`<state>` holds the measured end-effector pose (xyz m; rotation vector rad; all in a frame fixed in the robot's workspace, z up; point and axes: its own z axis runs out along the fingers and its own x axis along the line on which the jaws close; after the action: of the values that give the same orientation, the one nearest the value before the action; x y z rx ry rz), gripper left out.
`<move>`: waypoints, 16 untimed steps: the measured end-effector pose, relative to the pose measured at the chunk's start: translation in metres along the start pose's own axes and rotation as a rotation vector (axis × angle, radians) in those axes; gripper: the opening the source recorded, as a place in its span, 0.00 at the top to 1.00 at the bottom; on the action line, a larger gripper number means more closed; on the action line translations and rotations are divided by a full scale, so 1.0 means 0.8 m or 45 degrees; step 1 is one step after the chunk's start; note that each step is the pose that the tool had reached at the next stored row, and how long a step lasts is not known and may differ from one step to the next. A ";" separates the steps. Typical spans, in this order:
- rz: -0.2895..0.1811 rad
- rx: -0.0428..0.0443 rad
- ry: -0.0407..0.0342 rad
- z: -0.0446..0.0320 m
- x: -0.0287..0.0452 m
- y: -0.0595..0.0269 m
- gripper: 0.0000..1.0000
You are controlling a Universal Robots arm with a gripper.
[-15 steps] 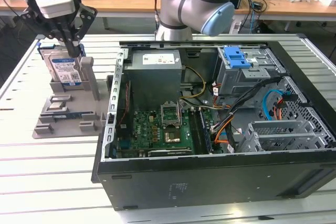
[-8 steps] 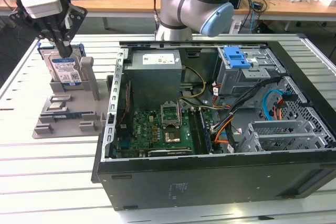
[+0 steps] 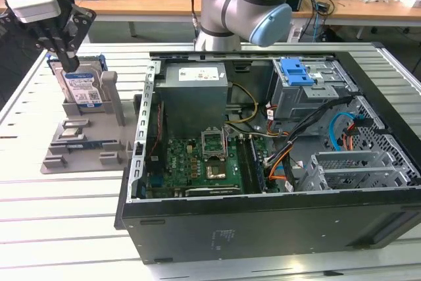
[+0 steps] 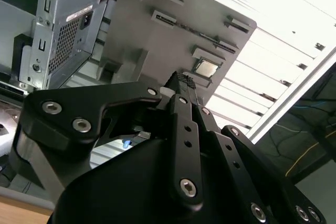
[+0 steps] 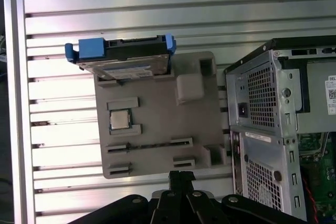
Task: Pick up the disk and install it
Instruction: 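Reach for the disk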
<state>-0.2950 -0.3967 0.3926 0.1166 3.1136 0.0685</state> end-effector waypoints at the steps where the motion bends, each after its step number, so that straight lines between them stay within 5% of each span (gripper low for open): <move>1: 0.000 0.000 0.0000 -0.0001 0.0050 0.000 0.89; 16: 0.000 0.000 0.0001 -0.0006 0.0458 -0.002 0.89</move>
<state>-0.3316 -0.3952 0.3922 0.1165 3.1138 0.0685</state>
